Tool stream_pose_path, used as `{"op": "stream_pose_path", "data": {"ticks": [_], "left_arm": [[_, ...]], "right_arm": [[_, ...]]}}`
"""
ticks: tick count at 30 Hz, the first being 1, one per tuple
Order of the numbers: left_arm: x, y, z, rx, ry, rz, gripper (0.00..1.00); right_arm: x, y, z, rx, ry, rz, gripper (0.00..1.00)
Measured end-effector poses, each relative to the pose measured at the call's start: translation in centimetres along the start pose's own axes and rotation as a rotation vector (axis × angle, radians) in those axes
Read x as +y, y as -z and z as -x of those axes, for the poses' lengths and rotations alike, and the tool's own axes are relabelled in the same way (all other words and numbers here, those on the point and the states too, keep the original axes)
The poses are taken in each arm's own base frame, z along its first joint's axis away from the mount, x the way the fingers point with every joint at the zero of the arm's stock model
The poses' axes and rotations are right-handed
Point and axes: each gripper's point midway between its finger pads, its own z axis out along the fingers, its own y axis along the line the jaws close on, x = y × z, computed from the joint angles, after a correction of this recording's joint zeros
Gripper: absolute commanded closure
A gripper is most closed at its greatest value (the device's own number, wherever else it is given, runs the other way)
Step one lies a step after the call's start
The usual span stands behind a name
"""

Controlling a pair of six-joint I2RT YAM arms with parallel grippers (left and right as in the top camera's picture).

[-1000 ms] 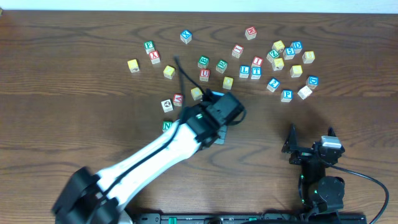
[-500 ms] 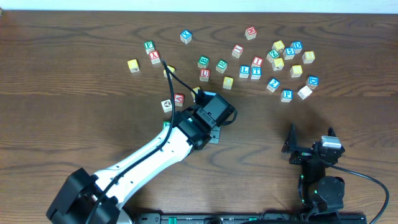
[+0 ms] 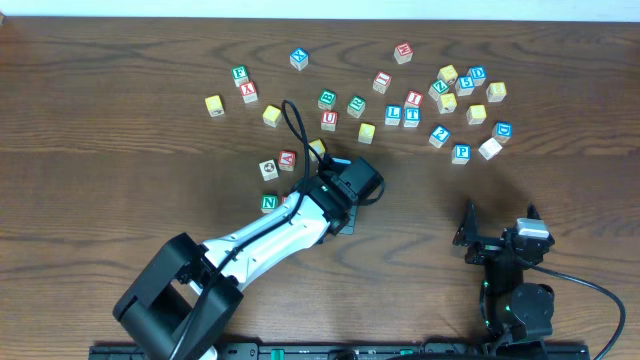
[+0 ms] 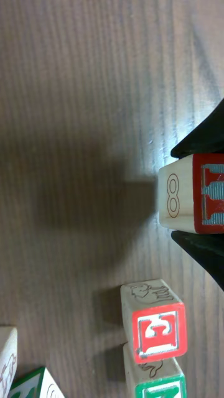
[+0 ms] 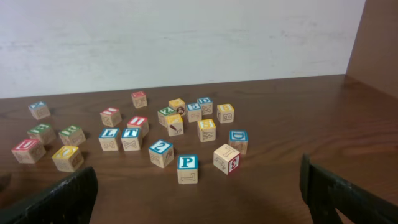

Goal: Spell out NEURIPS
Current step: 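Lift the U block and carry it toward the E block, then lower the U block onto the table right of the E block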

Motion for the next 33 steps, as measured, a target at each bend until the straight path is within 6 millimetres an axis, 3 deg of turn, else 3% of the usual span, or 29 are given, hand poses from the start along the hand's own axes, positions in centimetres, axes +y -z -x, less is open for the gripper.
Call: {"op": "stream_pose_path", "data": {"ticks": [12,33], "left_arm": [[4.0,-1.0,2.1,0.015,0.145,0.005,0.84],[4.1,-2.1,0.1,0.064,0.117,-0.016,0.83]], "right_arm": [[0.0,0.0,0.0,0.000,0.000,0.000,0.01],[0.0,0.0,0.0,0.000,0.000,0.000,0.01]]}}
